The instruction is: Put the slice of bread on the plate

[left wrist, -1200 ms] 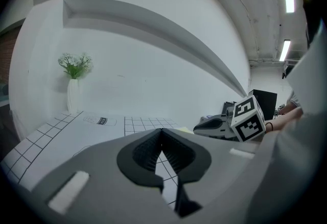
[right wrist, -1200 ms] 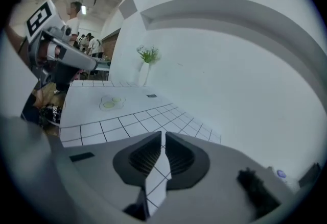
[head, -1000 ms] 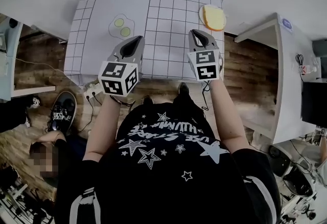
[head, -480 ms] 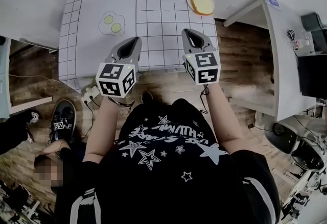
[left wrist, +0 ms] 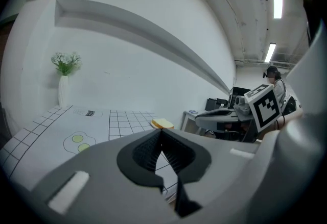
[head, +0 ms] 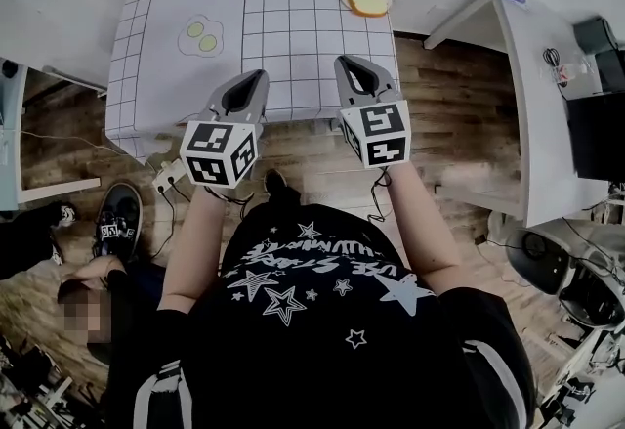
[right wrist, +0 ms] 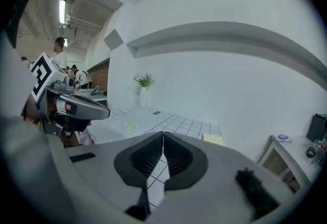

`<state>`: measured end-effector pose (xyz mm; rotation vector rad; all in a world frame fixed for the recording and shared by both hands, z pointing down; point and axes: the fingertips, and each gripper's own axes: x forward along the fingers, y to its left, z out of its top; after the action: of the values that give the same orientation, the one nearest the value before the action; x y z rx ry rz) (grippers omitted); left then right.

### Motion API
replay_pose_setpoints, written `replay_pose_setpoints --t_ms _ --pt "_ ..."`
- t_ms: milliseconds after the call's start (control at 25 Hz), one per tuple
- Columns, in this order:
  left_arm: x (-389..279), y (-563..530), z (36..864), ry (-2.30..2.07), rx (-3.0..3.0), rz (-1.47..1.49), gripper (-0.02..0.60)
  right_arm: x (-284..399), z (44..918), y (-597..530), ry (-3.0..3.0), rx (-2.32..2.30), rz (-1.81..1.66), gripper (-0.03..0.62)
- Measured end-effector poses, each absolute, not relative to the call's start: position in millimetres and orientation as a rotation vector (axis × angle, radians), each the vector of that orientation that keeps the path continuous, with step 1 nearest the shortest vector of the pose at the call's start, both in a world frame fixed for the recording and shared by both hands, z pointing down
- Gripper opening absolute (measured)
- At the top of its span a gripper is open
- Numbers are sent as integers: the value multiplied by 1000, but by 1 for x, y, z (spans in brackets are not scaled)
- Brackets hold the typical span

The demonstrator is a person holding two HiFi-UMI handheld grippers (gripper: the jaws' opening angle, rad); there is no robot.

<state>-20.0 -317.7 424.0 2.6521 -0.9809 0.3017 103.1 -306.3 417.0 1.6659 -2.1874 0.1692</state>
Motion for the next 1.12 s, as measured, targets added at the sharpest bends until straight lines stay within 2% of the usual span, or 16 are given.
replay_pose_setpoints --t_ms 640,1120 --pt "9 -184 411 -1041 2679 298 9 129 397 -171 -2272 1664 111 14" --pt "-1 -99 410 -1124 2645 322 9 112 400 -99 -2372 1575 123 14"
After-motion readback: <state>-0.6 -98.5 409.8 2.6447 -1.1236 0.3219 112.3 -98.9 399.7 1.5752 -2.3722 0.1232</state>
